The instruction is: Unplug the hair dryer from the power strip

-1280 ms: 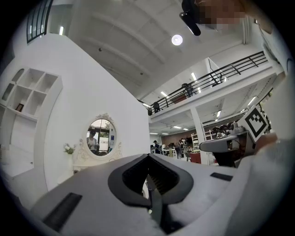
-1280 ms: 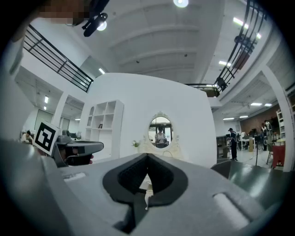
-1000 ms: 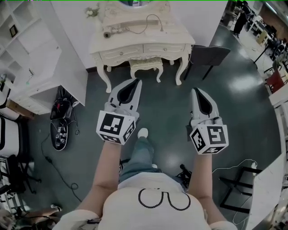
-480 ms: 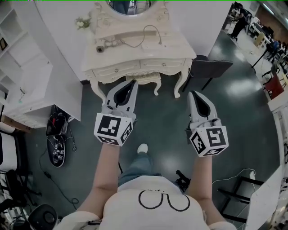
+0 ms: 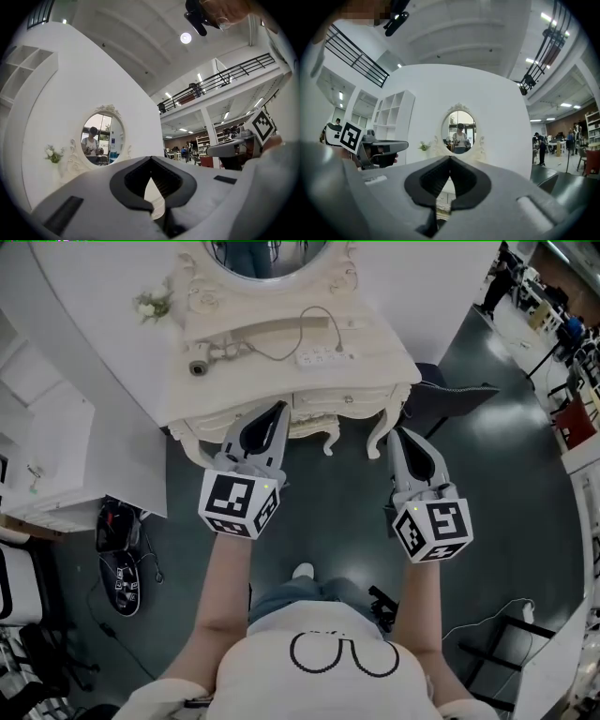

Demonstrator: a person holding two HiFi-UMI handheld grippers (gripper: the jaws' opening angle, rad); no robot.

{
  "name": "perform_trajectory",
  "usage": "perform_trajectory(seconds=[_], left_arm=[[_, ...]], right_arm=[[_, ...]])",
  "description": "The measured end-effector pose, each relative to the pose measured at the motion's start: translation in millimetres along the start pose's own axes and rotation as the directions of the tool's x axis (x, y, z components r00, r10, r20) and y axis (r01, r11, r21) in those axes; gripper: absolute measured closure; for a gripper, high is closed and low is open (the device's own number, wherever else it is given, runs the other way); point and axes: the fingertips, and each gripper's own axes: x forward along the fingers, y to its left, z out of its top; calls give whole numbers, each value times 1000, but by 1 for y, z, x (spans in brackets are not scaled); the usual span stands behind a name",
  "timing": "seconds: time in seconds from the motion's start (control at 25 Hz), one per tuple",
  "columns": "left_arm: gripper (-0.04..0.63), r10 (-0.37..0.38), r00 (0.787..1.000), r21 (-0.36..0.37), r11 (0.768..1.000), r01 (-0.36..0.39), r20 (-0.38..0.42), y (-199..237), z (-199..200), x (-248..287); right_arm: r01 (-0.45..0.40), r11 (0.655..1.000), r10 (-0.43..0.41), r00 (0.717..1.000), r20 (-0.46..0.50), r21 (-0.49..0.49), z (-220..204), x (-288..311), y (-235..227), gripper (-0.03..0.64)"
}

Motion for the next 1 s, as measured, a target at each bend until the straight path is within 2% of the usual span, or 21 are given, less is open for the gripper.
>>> perform_trajectory(seconds=[0.36,0.64,0.84,1.0], left_arm=[[597,0,1000,-6,1000,-1,-29,34,-26,65],[597,32,999,-18,999,-33,-41,70,-46,136],[597,5,998,-102,995,-11,-61,91,-63,211],[597,13,997,-159,987,-25,-72,112,-80,266]], right_arm=[[2,1000,-2,1000,-16,27,-16,72,-43,615],[-41,999,41,999,-14,31,-25,154,-85,615],[-74,997,74,997,-20,21,-28,219,-129,615],[-103,994,104,994,-40,28,-34,271,-165,615]])
